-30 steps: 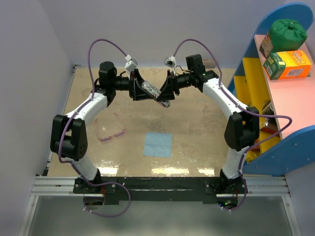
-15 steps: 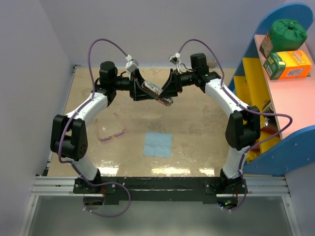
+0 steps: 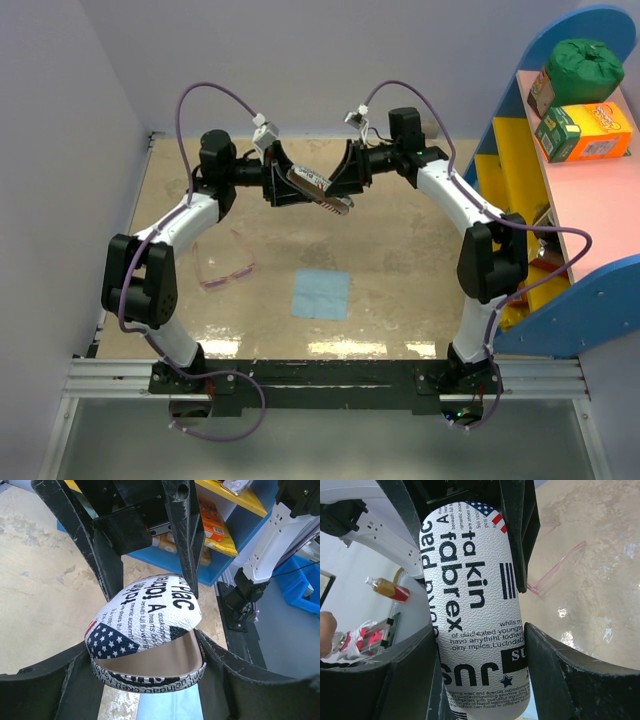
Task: Organize the sunglasses
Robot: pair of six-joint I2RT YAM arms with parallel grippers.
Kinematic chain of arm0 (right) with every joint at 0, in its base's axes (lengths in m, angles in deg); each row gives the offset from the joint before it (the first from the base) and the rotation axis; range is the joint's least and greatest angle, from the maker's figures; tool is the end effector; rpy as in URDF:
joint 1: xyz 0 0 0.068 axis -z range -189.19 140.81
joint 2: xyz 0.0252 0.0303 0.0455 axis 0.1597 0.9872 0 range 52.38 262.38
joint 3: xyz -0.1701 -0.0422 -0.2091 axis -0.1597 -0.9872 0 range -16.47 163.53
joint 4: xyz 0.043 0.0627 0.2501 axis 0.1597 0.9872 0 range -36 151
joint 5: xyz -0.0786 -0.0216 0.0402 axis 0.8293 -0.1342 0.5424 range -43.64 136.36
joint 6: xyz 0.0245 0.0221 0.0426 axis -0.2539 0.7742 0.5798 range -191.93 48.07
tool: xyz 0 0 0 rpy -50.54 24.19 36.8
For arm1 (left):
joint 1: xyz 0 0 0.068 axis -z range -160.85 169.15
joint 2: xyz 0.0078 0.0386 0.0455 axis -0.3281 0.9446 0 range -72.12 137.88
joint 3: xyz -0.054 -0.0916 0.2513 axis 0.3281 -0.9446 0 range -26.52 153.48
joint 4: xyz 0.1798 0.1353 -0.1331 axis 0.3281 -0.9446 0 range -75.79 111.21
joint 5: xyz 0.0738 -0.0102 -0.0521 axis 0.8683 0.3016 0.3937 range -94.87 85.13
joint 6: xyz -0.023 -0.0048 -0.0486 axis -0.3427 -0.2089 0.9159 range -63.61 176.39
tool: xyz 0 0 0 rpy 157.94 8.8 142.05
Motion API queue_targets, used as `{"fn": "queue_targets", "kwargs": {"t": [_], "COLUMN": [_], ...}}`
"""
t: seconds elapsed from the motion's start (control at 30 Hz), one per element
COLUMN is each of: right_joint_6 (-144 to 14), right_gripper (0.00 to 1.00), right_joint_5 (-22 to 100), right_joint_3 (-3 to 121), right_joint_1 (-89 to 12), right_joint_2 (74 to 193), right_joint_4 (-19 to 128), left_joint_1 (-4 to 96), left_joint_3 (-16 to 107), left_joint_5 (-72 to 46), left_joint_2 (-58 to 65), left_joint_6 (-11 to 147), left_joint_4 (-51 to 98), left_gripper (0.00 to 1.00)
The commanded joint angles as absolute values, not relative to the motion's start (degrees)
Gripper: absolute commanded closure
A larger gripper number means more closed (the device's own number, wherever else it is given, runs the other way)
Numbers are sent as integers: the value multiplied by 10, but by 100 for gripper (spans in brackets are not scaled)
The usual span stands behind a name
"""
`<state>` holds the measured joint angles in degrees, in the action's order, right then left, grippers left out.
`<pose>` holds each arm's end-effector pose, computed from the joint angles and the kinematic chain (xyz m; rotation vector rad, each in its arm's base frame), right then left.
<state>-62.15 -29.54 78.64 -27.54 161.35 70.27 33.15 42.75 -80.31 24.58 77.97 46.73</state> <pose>0.3969 0.1680 0.3212 -0.9712 1.7909 1.6661 0.3593 -0.1250 0.3133 0.9833 1.5141 -1.4917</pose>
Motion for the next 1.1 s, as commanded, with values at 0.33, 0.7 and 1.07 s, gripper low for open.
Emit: {"fn": "queue_targets", "kwargs": {"t": [0.33,0.7,1.07], "right_joint_6": [-587,-618,-661], "right_gripper": [26,25,25], "right_joint_5": [-221,-171,-177], "right_joint_3": [776,792,809], "right_joint_1": [-228,-228,-227], "right_joint_2": [1626,1617,1599], "right_joint_4": [662,696,731], "left_joint_1": [337,336,326], "left_joint_3": [375,375,368], "left_joint_5": [-900,-907,-887], "left_joint_2": [207,257,253], "left_joint_6": [1018,1249,1205], "left_joint_4": [818,1073,1026], "left_gripper": [100,100,100]}}
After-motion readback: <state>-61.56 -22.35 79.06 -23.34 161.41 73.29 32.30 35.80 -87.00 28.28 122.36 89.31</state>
